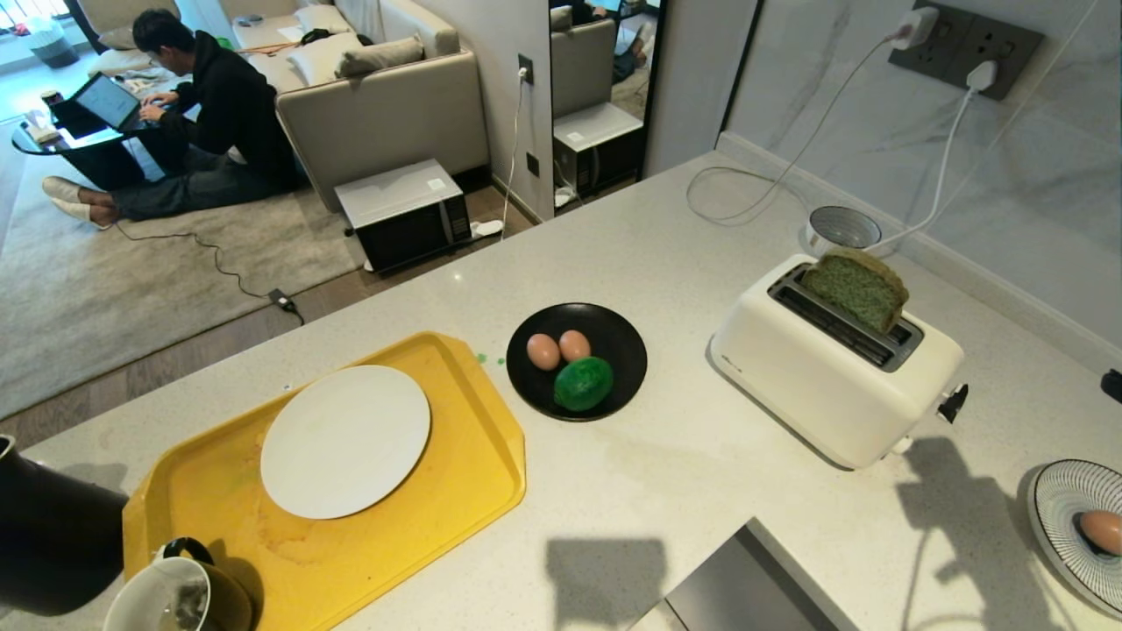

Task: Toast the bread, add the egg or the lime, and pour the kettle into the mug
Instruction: Put the baked bread on a plate

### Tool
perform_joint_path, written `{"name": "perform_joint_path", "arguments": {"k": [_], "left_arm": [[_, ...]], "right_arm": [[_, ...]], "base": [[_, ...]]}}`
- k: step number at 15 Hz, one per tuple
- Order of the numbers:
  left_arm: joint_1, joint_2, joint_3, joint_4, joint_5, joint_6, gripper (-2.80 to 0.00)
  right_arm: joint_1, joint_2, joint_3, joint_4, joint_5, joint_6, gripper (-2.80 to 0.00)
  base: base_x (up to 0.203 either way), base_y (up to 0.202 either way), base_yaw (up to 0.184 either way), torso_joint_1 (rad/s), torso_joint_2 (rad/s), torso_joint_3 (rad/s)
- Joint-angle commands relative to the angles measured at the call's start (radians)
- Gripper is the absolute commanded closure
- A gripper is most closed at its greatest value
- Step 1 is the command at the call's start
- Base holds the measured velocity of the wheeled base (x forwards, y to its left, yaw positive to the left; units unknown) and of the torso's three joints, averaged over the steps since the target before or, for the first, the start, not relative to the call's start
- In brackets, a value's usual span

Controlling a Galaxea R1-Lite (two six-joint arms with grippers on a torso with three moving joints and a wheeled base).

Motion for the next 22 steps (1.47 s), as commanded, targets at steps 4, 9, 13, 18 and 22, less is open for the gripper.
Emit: {"name": "perform_joint_path", "arguments": {"k": [4,9,13,18,22], "left_arm": [[0.0,0.001,0.0,0.0,0.0,0.0,0.0],[0.0,0.001,0.0,0.0,0.0,0.0,0.0],[0.0,0.001,0.0,0.0,0.0,0.0,0.0],[0.0,0.001,0.0,0.0,0.0,0.0,0.0],[0.0,0.001,0.0,0.0,0.0,0.0,0.0]], "right_arm": [[0.03,0.031,0.002,0.002,-0.033,-0.001,0.0],[0.038,0.029,0.0,-0.005,-0.005,0.003,0.0],[0.042,0.032,-0.003,-0.001,0.016,0.007,0.0],[0.044,0.037,-0.006,-0.001,0.008,0.019,0.0],[0.053,0.043,-0.007,-0.001,-0.011,0.019,0.0]], "base": [[0.0,0.0,0.0,0.0,0.0,0.0],[0.0,0.0,0.0,0.0,0.0,0.0],[0.0,0.0,0.0,0.0,0.0,0.0],[0.0,0.0,0.0,0.0,0.0,0.0],[0.0,0.0,0.0,0.0,0.0,0.0]]}}
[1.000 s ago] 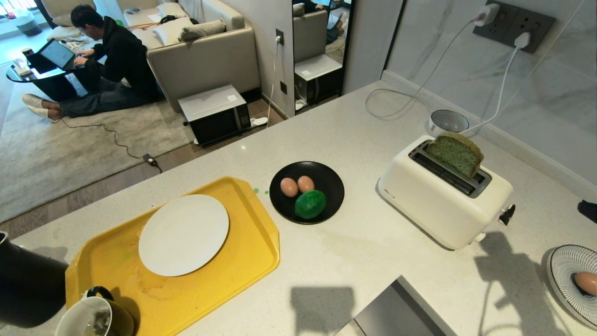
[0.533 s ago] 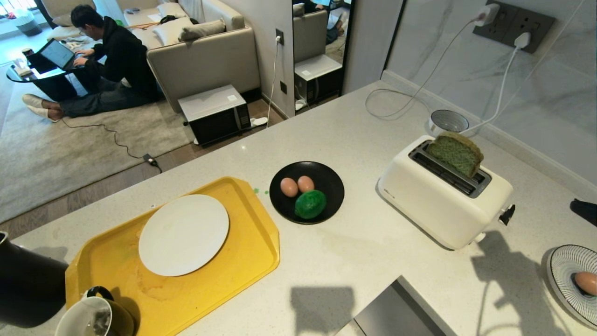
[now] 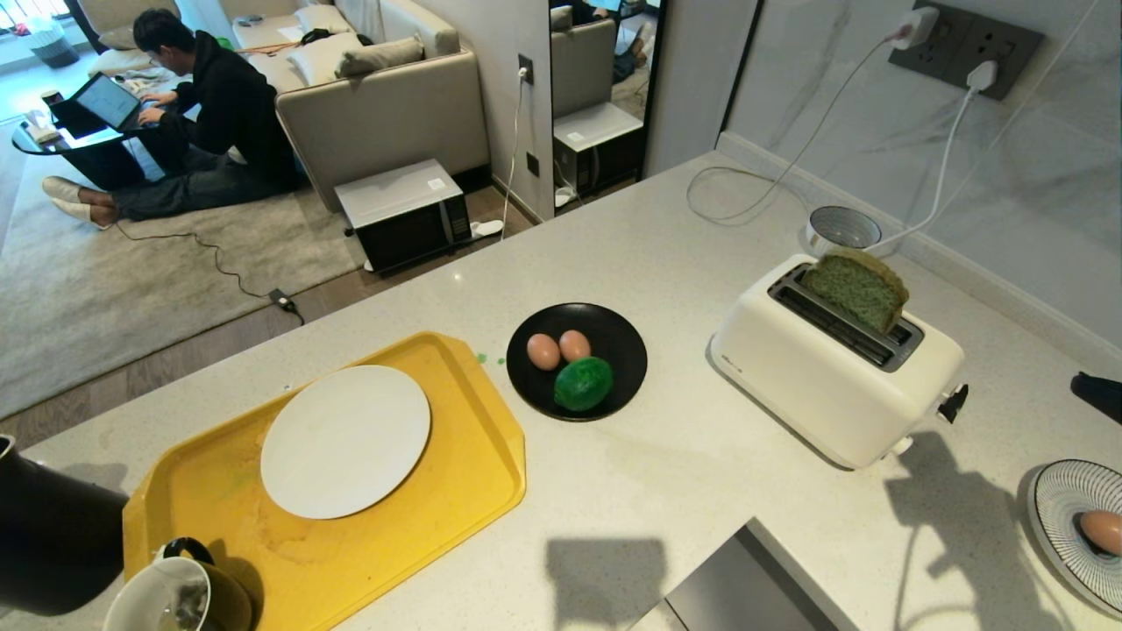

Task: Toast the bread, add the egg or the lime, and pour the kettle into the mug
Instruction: Put the baked bread on a plate

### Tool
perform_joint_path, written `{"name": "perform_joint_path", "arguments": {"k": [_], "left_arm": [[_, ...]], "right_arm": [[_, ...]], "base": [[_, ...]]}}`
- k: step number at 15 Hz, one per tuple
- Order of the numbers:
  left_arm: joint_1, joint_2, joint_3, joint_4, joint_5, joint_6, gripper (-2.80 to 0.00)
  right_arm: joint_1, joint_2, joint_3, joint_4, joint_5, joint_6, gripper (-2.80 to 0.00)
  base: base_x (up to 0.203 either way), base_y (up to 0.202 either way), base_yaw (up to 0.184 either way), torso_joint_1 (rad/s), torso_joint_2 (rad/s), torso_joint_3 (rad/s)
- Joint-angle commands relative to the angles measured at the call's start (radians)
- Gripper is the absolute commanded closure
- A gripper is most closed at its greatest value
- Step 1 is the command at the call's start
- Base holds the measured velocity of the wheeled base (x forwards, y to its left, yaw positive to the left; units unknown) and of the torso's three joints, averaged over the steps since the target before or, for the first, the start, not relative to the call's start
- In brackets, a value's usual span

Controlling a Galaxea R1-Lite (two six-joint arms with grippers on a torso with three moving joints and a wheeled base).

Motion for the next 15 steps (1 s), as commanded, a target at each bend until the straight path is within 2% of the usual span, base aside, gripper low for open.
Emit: {"name": "perform_joint_path", "arguments": {"k": [1,15], "left_arm": [[0.0,0.001,0.0,0.0,0.0,0.001,0.0],[0.0,0.001,0.0,0.0,0.0,0.001,0.0]], "right_arm": [[0.008,0.004,-0.002,-0.002,-0.006,0.001,0.0],[0.021,-0.068,0.001,-0.003,0.005,-0.001,0.0]], "base": [[0.0,0.0,0.0,0.0,0.0,0.0],[0.0,0.0,0.0,0.0,0.0,0.0]]}}
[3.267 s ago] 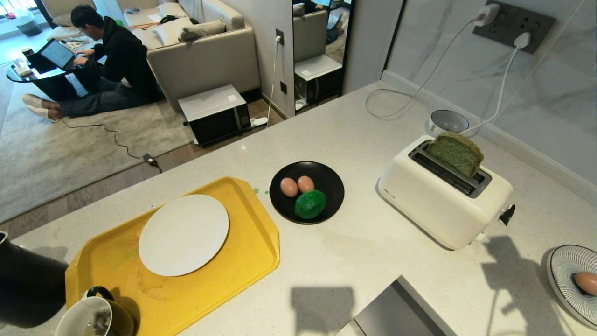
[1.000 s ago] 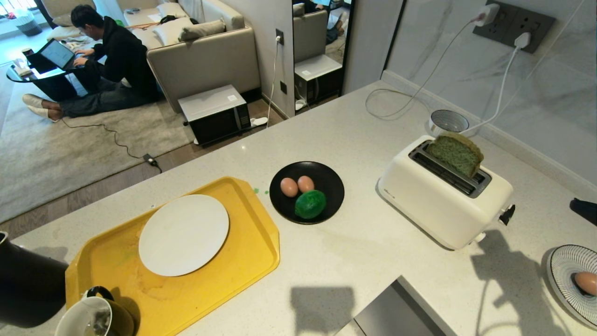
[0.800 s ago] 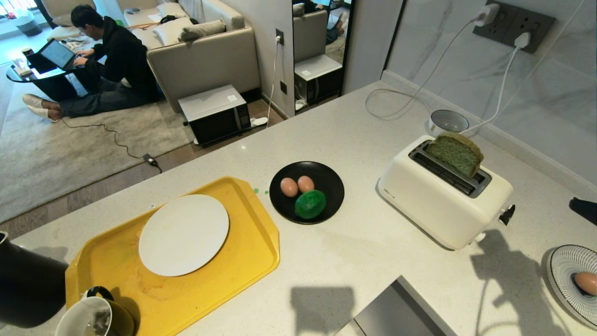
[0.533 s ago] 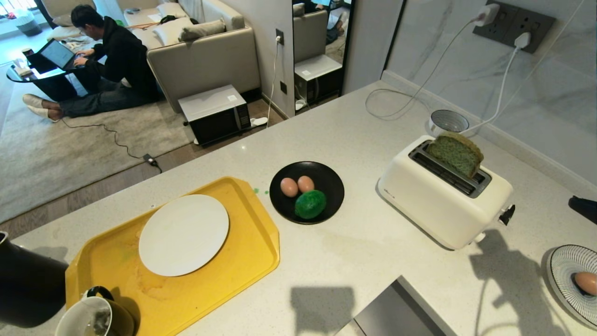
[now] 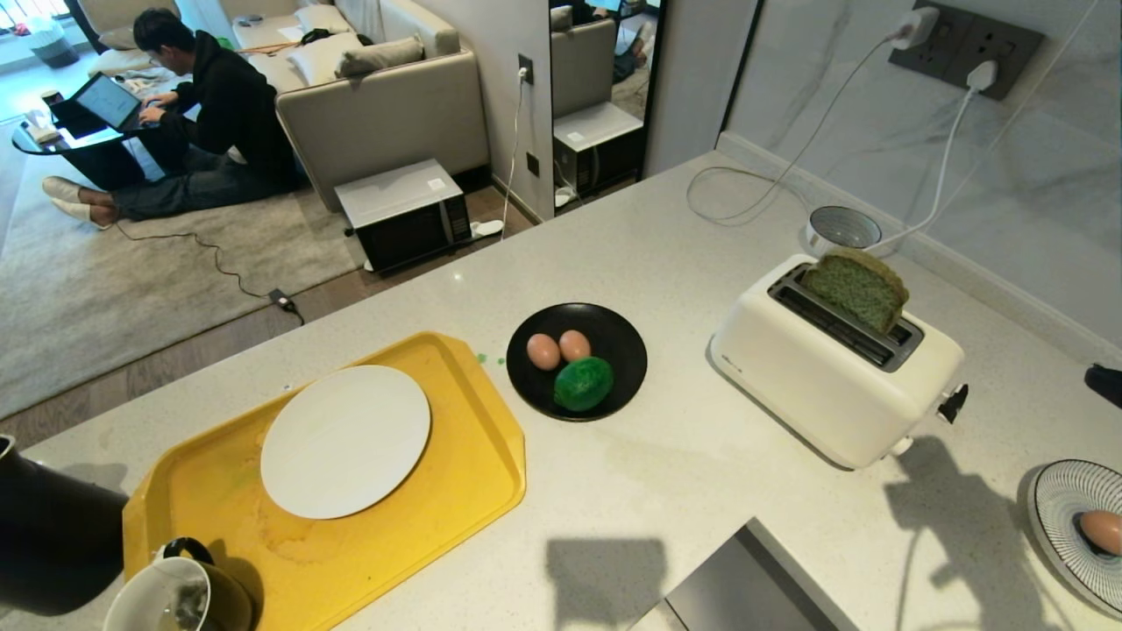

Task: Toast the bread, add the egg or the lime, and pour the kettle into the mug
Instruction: Put the baked bread on a plate

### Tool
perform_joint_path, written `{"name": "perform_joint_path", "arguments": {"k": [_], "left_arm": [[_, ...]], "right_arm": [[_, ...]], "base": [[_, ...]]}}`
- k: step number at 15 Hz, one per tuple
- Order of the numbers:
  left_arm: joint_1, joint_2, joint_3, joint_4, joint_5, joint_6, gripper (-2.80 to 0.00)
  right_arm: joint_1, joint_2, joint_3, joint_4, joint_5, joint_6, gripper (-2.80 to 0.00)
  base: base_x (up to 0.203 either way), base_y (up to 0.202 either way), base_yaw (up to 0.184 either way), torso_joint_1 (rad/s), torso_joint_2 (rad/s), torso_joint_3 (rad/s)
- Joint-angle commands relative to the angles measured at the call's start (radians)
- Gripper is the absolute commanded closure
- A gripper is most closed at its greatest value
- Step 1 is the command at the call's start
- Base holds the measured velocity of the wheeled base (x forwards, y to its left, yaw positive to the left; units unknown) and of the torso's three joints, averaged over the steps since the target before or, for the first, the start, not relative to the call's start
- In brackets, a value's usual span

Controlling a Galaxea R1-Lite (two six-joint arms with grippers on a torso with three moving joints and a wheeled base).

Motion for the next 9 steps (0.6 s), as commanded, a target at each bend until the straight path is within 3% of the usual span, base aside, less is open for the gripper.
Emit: {"name": "perform_joint_path", "arguments": {"k": [1,9], "left_arm": [[0.0,0.001,0.0,0.0,0.0,0.0,0.0],[0.0,0.001,0.0,0.0,0.0,0.0,0.0]], "right_arm": [[0.001,-0.022,0.001,-0.001,0.001,0.0,0.0],[0.002,-0.072,0.005,0.004,0.04,-0.008,0.0]], "base": [[0.0,0.0,0.0,0.0,0.0,0.0],[0.0,0.0,0.0,0.0,0.0,0.0]]}}
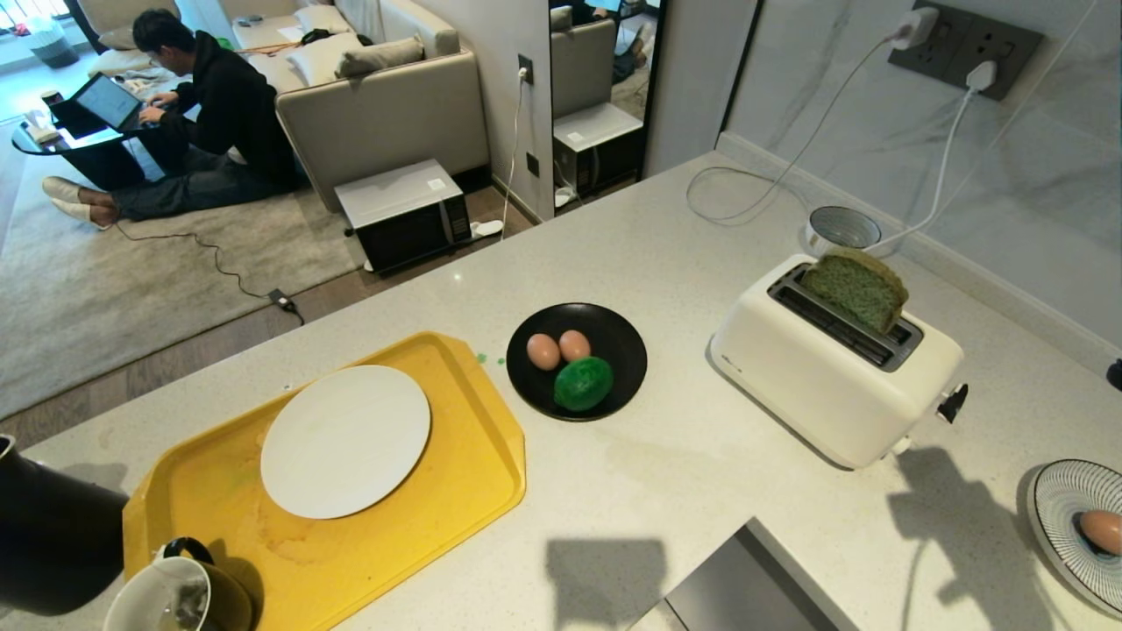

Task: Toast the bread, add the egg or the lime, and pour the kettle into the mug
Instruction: Put the baked bread on a plate

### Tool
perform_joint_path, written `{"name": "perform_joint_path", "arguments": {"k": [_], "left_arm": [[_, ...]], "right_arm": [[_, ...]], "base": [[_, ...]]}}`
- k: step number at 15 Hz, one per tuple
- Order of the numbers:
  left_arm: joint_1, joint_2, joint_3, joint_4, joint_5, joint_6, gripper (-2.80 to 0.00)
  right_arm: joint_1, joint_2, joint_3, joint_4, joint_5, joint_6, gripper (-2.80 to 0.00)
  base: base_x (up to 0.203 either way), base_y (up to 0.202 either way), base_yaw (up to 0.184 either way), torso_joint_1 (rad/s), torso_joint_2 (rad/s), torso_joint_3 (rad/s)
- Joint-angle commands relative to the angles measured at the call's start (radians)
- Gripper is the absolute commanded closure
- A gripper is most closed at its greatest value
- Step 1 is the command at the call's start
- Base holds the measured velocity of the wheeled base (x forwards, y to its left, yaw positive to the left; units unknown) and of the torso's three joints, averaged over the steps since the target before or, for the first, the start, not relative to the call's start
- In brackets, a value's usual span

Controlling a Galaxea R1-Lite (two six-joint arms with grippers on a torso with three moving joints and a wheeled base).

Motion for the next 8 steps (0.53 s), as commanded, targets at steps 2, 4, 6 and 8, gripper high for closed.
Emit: {"name": "perform_joint_path", "arguments": {"k": [2,4,6,8], "left_arm": [[0.0,0.001,0.0,0.0,0.0,0.0,0.0],[0.0,-0.001,0.0,0.0,0.0,0.0,0.0],[0.0,0.001,0.0,0.0,0.0,0.0,0.0],[0.0,0.001,0.0,0.0,0.0,0.0,0.0]], "right_arm": [[0.0,0.012,-0.001,-0.003,0.006,-0.007,0.0],[-0.001,0.035,-0.008,-0.006,0.006,-0.007,0.0],[-0.001,0.077,-0.024,-0.012,0.008,-0.007,0.0],[-0.001,0.143,-0.047,-0.06,0.008,-0.014,0.0]], "base": [[0.0,0.0,0.0,0.0,0.0,0.0],[0.0,0.0,0.0,0.0,0.0,0.0],[0.0,0.0,0.0,0.0,0.0,0.0],[0.0,0.0,0.0,0.0,0.0,0.0]]}}
